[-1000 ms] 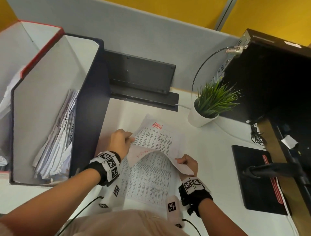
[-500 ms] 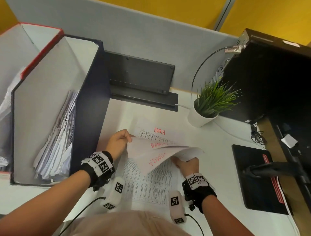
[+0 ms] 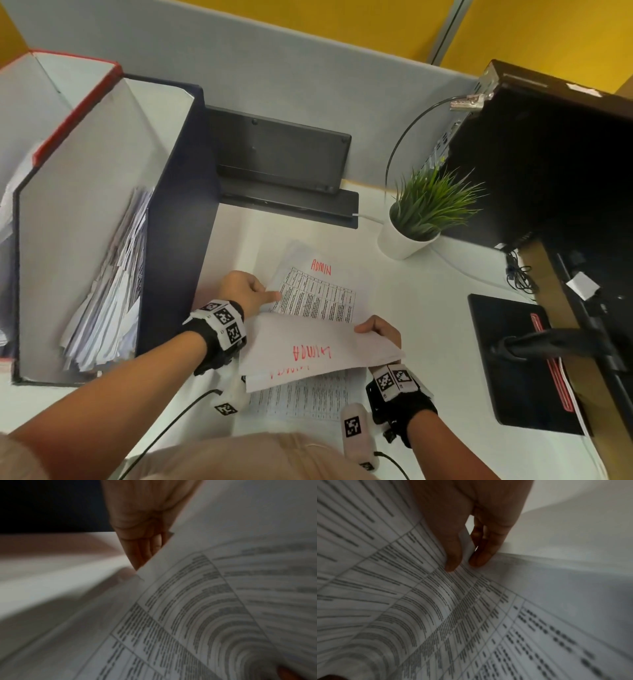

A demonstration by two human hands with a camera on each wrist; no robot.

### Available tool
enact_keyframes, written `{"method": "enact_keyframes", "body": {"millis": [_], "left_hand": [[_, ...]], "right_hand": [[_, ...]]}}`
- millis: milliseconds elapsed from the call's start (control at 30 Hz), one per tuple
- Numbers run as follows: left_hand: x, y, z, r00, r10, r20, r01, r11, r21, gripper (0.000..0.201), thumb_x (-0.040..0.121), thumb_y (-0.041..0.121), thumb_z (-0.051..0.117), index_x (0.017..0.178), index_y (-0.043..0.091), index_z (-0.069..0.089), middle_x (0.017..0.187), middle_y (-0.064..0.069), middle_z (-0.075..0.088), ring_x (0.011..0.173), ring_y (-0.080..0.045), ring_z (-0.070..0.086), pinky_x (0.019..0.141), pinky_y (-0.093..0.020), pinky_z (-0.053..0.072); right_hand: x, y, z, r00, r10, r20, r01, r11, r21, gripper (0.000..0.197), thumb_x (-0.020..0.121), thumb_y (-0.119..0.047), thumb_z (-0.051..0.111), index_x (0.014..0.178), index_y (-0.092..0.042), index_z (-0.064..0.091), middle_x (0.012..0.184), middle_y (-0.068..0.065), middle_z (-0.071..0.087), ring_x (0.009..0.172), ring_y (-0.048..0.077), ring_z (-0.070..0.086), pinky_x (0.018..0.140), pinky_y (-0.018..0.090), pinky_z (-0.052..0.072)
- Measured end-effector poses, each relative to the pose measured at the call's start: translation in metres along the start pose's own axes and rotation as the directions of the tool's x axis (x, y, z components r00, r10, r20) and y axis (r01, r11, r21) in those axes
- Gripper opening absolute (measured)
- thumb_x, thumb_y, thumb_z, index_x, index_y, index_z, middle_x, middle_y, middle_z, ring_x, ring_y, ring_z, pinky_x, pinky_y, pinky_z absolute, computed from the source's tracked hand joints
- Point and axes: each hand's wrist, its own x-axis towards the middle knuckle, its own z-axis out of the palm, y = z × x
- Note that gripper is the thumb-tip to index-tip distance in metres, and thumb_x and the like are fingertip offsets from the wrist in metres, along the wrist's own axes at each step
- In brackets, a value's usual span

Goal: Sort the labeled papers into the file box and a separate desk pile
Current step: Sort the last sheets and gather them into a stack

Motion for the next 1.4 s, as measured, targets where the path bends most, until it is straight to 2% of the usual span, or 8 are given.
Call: {"method": "enact_keyframes", "body": {"millis": [233, 400, 500, 667, 767, 967, 1167, 1400], "left_hand": [[-0.003, -0.012, -0.002, 0.961, 0.269, -0.063, -0.252, 0.947, 0.199, 0.048, 0.091, 0.017, 0.057, 0.046, 0.011, 0.041, 0.051, -0.001, 0.033, 0.047, -0.013, 0.031, 0.051, -0.022, 0.030], [-0.015, -0.015, -0.006, 0.859, 0.491, -0.143, -0.497, 0.868, -0.003, 0.019, 0.085, -0.001, 0.060, 0.097, 0.009, 0.072, 0.084, 0.001, 0.058, 0.075, -0.010, 0.056, 0.070, -0.013, 0.044], [-0.017, -0.013, -0.006, 0.948, 0.305, -0.096, -0.320, 0.903, -0.285, 0.031, 0.084, -0.011, 0.052, 0.070, 0.012, 0.067, 0.085, -0.002, 0.065, 0.080, -0.017, 0.060, 0.072, -0.020, 0.046], [-0.017, -0.005, -0.017, 0.983, 0.171, 0.059, -0.117, 0.849, -0.515, 0.032, 0.078, -0.015, 0.038, 0.057, 0.005, 0.051, 0.077, -0.012, 0.066, 0.075, -0.018, 0.061, 0.065, -0.021, 0.046], [-0.010, -0.001, -0.018, 0.989, 0.098, 0.114, -0.023, 0.848, -0.530, 0.033, 0.078, -0.015, 0.033, 0.058, 0.006, 0.049, 0.077, -0.010, 0.065, 0.077, -0.020, 0.060, 0.066, -0.022, 0.045], [0.007, -0.005, -0.011, 0.990, -0.104, 0.096, 0.126, 0.955, -0.267, 0.011, 0.085, 0.008, 0.061, 0.096, 0.009, 0.061, 0.089, -0.008, 0.060, 0.071, -0.016, 0.054, 0.061, -0.022, 0.045], [0.005, -0.011, -0.003, 0.992, -0.099, 0.084, 0.105, 0.992, -0.069, 0.023, 0.066, 0.019, 0.083, 0.063, 0.008, 0.063, 0.069, -0.003, 0.064, 0.068, -0.016, 0.059, 0.068, -0.024, 0.047], [0.004, -0.013, -0.003, 0.994, 0.110, 0.026, -0.113, 0.976, 0.184, 0.047, 0.086, 0.014, 0.064, 0.049, 0.011, 0.035, 0.053, -0.004, 0.032, 0.053, -0.018, 0.032, 0.053, -0.025, 0.030]], "right_hand": [[0.003, -0.004, 0.003, 0.995, -0.089, -0.055, 0.092, 0.994, 0.056, 0.052, 0.070, 0.020, 0.039, 0.030, -0.009, 0.054, 0.059, 0.008, 0.056, 0.056, 0.023, 0.053, 0.055, 0.026, 0.043], [0.001, -0.003, -0.003, 0.984, -0.167, -0.058, 0.154, 0.970, -0.189, 0.048, 0.075, 0.018, 0.039, 0.035, -0.006, 0.046, 0.046, 0.007, 0.057, 0.047, 0.019, 0.048, 0.040, 0.013, 0.041], [-0.004, -0.002, 0.000, 0.931, -0.363, -0.027, 0.302, 0.814, -0.497, 0.024, 0.072, 0.008, 0.070, 0.065, -0.003, 0.049, 0.060, 0.001, 0.053, 0.055, 0.010, 0.047, 0.041, 0.004, 0.036], [-0.005, -0.004, -0.002, 0.921, -0.378, 0.093, 0.388, 0.873, -0.294, 0.056, 0.068, 0.022, 0.068, 0.108, -0.009, 0.045, 0.081, 0.004, 0.060, 0.073, 0.009, 0.058, 0.056, 0.006, 0.049], [-0.005, -0.005, -0.002, 0.935, -0.341, 0.103, 0.346, 0.801, -0.489, 0.022, 0.075, 0.004, 0.071, 0.077, -0.015, 0.061, 0.074, -0.006, 0.060, 0.069, 0.007, 0.056, 0.054, 0.002, 0.043], [-0.006, 0.000, -0.003, 0.954, -0.300, 0.023, 0.296, 0.918, -0.266, 0.036, 0.068, 0.023, 0.042, 0.051, -0.008, 0.046, 0.050, 0.003, 0.044, 0.053, 0.016, 0.040, 0.044, 0.014, 0.037], [-0.003, -0.001, -0.003, 0.970, -0.244, -0.006, 0.236, 0.947, -0.220, 0.040, 0.067, 0.024, 0.040, 0.042, -0.006, 0.043, 0.046, 0.000, 0.043, 0.050, 0.016, 0.040, 0.046, 0.016, 0.035], [-0.004, -0.007, 0.001, 0.988, -0.151, -0.007, 0.150, 0.983, -0.103, 0.033, 0.050, 0.007, 0.049, 0.027, -0.017, 0.042, 0.049, 0.002, 0.039, 0.054, 0.019, 0.037, 0.054, 0.023, 0.032]]}}
